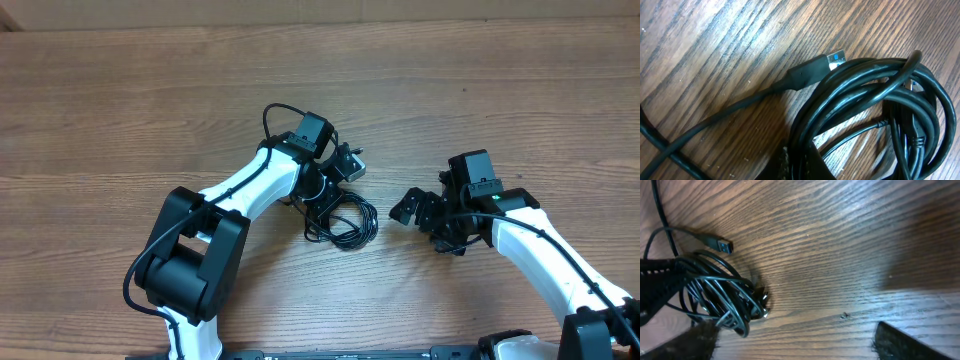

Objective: Untangle cables

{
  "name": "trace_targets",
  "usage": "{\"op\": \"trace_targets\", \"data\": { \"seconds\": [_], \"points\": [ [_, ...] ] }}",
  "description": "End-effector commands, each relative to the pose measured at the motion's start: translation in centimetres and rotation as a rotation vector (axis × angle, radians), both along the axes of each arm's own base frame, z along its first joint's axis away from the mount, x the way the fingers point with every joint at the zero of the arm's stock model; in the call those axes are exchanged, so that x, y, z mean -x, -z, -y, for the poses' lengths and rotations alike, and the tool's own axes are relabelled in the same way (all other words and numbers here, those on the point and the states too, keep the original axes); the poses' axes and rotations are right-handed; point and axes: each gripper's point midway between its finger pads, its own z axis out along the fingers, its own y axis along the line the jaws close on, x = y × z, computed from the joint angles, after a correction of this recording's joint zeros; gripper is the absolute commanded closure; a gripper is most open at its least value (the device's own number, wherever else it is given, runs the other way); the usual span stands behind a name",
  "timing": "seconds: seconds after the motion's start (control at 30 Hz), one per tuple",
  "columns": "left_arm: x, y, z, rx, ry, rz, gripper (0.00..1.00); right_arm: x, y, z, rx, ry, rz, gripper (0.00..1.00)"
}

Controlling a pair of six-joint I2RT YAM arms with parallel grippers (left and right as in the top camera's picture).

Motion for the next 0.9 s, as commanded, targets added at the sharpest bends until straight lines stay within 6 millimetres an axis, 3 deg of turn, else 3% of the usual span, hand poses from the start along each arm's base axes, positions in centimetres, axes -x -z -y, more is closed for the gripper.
{"op": "trace_targets", "data": {
  "seconds": [0.0,0.1,0.23,0.37,0.43,0.47,0.5,0.57,0.6,0.63,0.7,0.73,0.8,0.87],
  "points": [
    [-0.2,-0.1,0.3,0.002,-0.021,-0.008,0.96,-0.1,-0.3,0.2,0.005,0.004,0.017,0.16],
    [-1.8,-1.8,0.3,0.015,-0.200,-0.021,0.96,-0.1,-1.0,-0.2,-0.023,-0.004,0.035,0.16],
    [-4.3,-4.5,-0.8,0.057,-0.671,-0.125,0.96,-0.3,-2.6,-0.5,-0.043,-0.015,0.095,0.16],
    [-1.8,-4.6,-2.0,0.029,-1.330,-0.525,0.96,-0.5,-4.1,-0.5,-0.049,-0.034,0.162,0.15],
    [-0.9,-4.3,-2.4,-0.010,-1.475,-0.607,0.89,-0.6,-4.5,-0.5,-0.052,-0.034,0.180,0.13],
    [-0.9,-4.1,-2.6,-0.025,-1.483,-0.592,0.86,-0.6,-4.6,-0.5,-0.052,-0.034,0.183,0.12],
    [-0.9,-4.0,-2.9,-0.035,-1.475,-0.570,0.75,-0.6,-4.6,-0.5,-0.053,-0.034,0.184,0.12],
    [-1.0,-3.9,-3.2,-0.051,-1.427,-0.517,0.28,-0.6,-4.6,-0.5,-0.052,-0.034,0.183,0.12],
    [-1.0,-3.9,-3.2,-0.051,-1.389,-0.500,0.14,-0.6,-4.6,-0.5,-0.051,-0.034,0.184,0.12],
    [-1.2,-3.9,-3.1,-0.048,-1.347,-0.481,0.06,-0.6,-4.6,-0.5,-0.050,-0.033,0.184,0.11],
    [-1.7,-3.9,-3.1,-0.039,-1.267,-0.425,0.05,-0.6,-4.6,-0.4,-0.049,-0.033,0.184,0.10],
    [-2.1,-3.9,-3.3,-0.039,-1.231,-0.386,0.10,-0.6,-4.6,-0.4,-0.049,-0.033,0.185,0.10],
    [-2.8,-3.7,-4.0,-0.068,-1.153,-0.284,0.31,-0.6,-4.6,-0.4,-0.049,-0.033,0.184,0.09],
    [-3.4,-3.6,-5.0,-0.112,-1.085,-0.186,0.36,-0.6,-4.6,-0.4,-0.049,-0.033,0.184,0.09]
  ]
}}
